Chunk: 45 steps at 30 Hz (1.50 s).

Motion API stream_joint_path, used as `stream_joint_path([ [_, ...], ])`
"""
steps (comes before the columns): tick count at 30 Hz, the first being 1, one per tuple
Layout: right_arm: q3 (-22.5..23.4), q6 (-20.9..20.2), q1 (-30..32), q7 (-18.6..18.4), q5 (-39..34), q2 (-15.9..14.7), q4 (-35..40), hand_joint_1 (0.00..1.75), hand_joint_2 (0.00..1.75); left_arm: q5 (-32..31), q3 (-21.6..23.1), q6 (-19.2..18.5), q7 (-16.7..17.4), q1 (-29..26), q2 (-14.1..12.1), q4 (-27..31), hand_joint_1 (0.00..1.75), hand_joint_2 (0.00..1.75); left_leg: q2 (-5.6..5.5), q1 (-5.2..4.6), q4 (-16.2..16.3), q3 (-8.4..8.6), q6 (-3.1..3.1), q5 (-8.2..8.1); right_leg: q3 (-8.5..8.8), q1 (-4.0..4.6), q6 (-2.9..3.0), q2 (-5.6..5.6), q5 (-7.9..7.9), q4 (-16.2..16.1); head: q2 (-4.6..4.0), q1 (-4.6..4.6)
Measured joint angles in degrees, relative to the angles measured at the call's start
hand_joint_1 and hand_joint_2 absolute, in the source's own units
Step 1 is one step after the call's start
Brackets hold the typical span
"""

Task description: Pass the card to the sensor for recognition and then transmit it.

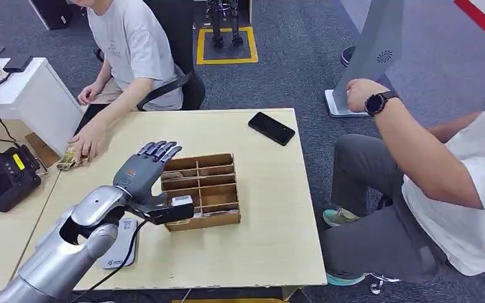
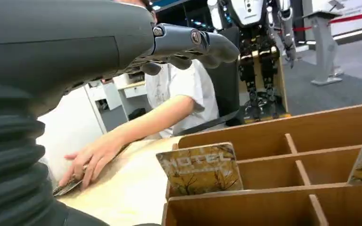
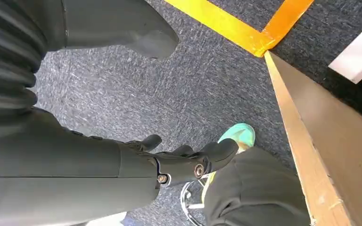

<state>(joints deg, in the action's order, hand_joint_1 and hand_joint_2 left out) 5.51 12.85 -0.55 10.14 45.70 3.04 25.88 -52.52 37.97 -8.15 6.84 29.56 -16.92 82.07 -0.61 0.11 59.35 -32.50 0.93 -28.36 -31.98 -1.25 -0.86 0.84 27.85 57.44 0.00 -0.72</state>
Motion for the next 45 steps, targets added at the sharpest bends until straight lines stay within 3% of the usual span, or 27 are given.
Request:
stream_joint_path([
  [14, -1.35, 0.09, -0.10, -0.35, -0.70, -0.26, -0.07, 0.00, 1.75, 0.15, -0.09, -0.61, 1.59, 0.20, -0.28, -2.29, 0.00, 1.75, 0.00, 0.00, 0.00, 0.00, 0.00, 0.00, 0.00, 0.00, 0.00, 0.00, 0.00, 0.00, 0.00, 0.00],
  [18, -1.51, 0.76, -0.02, 0.44, -1.22, -0.48, -0.37, 0.00, 1.75, 0.85, -0.81, 0.72, 0.94, 0.19, -0.35, -3.60, 0.00, 1.75, 0.00, 0.00, 0.00, 0.00, 0.00, 0.00, 0.00, 0.00, 0.00, 0.00, 0.00, 0.00, 0.00, 0.00],
  [25, -1.62, 1.29, -0.31, 0.37, -1.55, -0.59, -0.81, 0.00, 1.75, 0.87, -2.16, 0.20, 5.24, 0.38, 1.57, -4.00, 0.00, 1.75, -0.01, 0.00, 0.00, 0.00, 0.00, 0.00, 0.01, -0.01, 0.00, -0.02, 0.00, 0.00, 0.00, 0.00],
  [45, -2.16, 1.27, -0.41, 0.17, -1.57, -0.59, -0.81, 0.00, 1.75, 0.83, -2.51, 0.02, 5.33, 0.47, 2.73, -4.00, 0.00, 1.75, -0.01, 0.00, 0.01, 0.00, 0.00, 0.00, 0.00, 0.00, 0.00, -0.01, 0.00, 0.00, 0.00, 0.00],
])
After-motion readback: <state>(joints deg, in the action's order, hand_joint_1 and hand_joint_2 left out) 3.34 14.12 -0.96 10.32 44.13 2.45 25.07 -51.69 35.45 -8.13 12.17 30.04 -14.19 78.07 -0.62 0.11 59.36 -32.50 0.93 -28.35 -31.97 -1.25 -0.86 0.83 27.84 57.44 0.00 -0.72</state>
